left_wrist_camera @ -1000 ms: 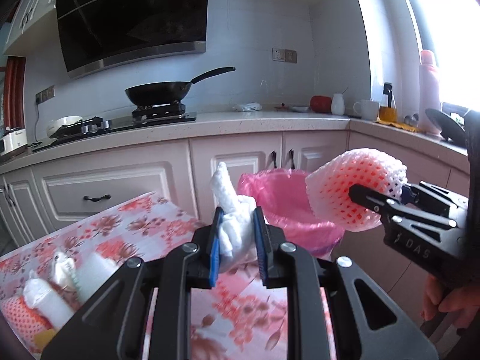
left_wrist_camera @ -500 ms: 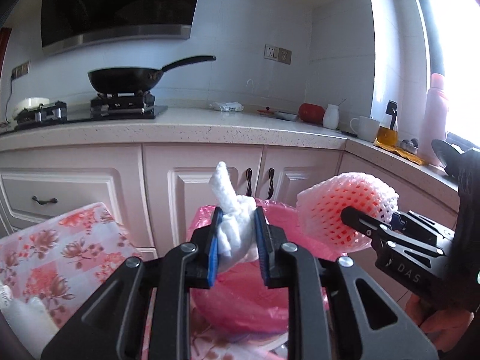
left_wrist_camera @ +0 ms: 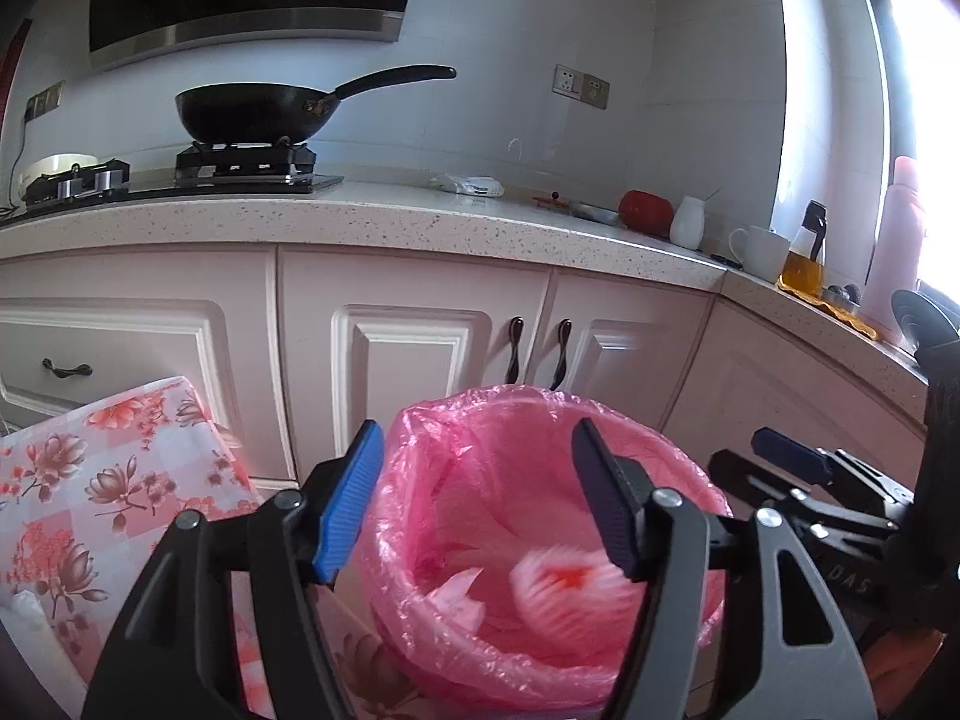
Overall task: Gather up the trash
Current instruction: 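Carry both items to the pink bin and open both tools to drop them, then move both tools back over the table toward the remaining trash, then grasp the yellow sponge with the left tool while the right tool grasps a white foam block, then carry sponge and foam block over the bin and open both tools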
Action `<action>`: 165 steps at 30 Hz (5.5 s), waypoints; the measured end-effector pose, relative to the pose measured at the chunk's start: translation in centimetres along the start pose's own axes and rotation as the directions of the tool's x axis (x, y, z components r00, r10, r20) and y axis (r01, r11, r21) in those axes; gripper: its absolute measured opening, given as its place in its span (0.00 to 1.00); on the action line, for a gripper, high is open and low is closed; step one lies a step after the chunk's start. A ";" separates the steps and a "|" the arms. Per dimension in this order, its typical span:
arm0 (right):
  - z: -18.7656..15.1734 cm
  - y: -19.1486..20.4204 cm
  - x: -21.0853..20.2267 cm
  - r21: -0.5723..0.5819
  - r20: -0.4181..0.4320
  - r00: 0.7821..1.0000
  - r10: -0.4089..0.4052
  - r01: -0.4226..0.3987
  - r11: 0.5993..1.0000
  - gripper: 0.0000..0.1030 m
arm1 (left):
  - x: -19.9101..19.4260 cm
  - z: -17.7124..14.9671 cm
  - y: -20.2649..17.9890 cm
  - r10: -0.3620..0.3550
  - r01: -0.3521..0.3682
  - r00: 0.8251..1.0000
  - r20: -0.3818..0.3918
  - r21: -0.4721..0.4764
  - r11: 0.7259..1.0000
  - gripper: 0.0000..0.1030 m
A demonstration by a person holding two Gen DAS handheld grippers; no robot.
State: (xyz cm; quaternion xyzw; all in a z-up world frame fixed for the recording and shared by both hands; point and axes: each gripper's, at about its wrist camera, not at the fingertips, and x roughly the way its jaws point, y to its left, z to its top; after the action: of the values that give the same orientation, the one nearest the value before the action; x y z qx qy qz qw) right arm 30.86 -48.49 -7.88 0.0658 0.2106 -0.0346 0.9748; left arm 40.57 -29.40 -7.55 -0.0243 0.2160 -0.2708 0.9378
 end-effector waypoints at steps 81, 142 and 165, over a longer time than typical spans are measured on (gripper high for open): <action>-12.2 28.5 -6.8 -0.179 -0.313 0.848 0.428 -0.495 0.850 0.37 | -28.3 -16.6 19.7 0.480 -0.496 0.855 -0.198 -0.040 0.867 0.89; -2.1 8.1 -11.0 0.017 0.125 0.991 0.048 -0.051 0.999 0.37 | -18.1 -2.8 -0.4 0.085 -0.108 0.976 0.199 0.109 0.988 0.59; -1.1 -1.4 0.3 0.092 -0.016 1.000 -0.002 0.003 0.996 0.49 | 2.3 -0.9 -0.6 -0.053 0.054 0.998 -0.042 0.026 0.998 0.79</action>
State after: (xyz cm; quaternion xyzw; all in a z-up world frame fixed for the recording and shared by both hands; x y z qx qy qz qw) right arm 30.56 -49.74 -9.17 0.1103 0.2164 -0.0450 0.9690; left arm 41.64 -31.06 -9.14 -0.0119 0.2309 -0.2991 0.9258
